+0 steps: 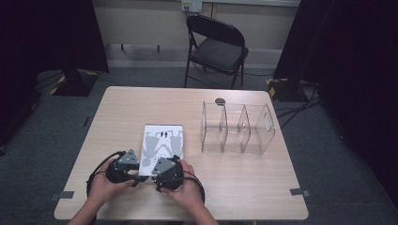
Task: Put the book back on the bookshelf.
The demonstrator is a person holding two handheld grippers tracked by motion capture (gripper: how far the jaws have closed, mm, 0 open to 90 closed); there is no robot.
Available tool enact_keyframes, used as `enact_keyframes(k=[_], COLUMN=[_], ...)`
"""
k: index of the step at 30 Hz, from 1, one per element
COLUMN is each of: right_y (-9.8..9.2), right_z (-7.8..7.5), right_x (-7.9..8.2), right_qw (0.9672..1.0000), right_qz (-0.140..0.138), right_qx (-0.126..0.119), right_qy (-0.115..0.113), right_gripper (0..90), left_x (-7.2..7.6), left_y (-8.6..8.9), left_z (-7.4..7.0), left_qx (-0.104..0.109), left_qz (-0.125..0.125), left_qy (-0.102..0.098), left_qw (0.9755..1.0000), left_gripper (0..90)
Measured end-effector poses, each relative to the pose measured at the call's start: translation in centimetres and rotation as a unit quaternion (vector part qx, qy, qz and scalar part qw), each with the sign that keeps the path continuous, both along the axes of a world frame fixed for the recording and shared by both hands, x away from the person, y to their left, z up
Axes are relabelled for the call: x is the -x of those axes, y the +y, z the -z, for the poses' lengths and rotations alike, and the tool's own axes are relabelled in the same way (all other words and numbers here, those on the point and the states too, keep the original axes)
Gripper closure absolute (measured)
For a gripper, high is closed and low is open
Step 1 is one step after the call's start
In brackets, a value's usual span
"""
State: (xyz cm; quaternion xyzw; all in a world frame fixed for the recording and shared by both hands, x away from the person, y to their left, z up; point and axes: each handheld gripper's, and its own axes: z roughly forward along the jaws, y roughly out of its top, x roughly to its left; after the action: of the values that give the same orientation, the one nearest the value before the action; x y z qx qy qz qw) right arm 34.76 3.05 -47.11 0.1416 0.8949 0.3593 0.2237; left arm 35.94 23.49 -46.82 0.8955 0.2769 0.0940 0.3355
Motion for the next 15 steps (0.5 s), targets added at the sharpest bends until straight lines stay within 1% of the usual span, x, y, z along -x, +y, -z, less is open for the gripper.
enact_keyframes(k=[1,2,4,5,6,7,8,9,10,11,13,14,15], right_y=[0.1,0.3,0.7,0.9,1.1,1.2,1.2,1.4,1.7,1.7,1.7,1.6,1.6], right_z=[0.0,0.0,-0.1,-0.1,-0.1,-0.1,-0.1,0.0,0.0,0.0,0.1,0.1,0.1], right_x=[0.1,0.1,0.2,0.2,0.2,0.1,0.1,0.0,0.0,0.0,0.0,0.0,0.0], right_qw=[1.0,0.9999,0.9993,0.9991,0.9991,0.999,0.999,0.999,0.9984,0.9981,0.9979,0.9979,0.9976], right_qz=[0.002,0.001,-0.003,0.0,0.001,0.001,0.001,0.0,-0.003,-0.004,-0.003,-0.004,-0.004], right_qx=[0.006,0.01,0.023,0.025,0.022,0.022,0.022,0.02,0.028,0.03,0.031,0.029,0.031], right_qy=[-0.006,-0.01,-0.031,-0.034,-0.037,-0.038,-0.038,-0.039,-0.048,-0.053,-0.057,-0.058,-0.062], right_gripper=[22.6,19.3,17.5,17.4,16.9,16.1,16.1,15.6,14.8,14.7,14.4,14.3,14.3], left_x=[0.0,0.0,0.0,-0.1,-0.1,0.0,0.0,0.0,0.0,0.0,0.0,0.0,0.0], left_y=[0.0,0.0,-0.1,-0.1,-0.1,-0.3,-0.3,-0.4,-0.5,-0.6,-0.7,-0.8,-0.9], left_z=[-0.3,-0.7,-1.1,-1.2,-1.3,-1.3,-1.3,-1.4,-1.5,-1.6,-1.6,-1.8,-1.9], left_qx=[0.004,0.003,0.011,0.011,0.005,0.006,0.006,0.004,0.008,0.008,0.008,0.006,0.003], left_qz=[-0.001,0.003,0.003,0.004,0.007,0.004,0.004,0.004,-0.001,-0.001,-0.003,0.0,-0.003], left_qy=[-0.002,-0.007,-0.003,-0.005,-0.003,-0.008,-0.008,-0.002,-0.004,-0.005,-0.005,-0.005,-0.007], left_qw=[1.0,1.0,0.9999,0.9999,1.0,0.9999,0.9999,1.0,1.0,1.0,1.0,1.0,1.0], left_gripper=[48.5,48.8,49.0,48.9,48.9,48.9,49.0,49.0,48.9,48.9,48.8,48.7,48.7])
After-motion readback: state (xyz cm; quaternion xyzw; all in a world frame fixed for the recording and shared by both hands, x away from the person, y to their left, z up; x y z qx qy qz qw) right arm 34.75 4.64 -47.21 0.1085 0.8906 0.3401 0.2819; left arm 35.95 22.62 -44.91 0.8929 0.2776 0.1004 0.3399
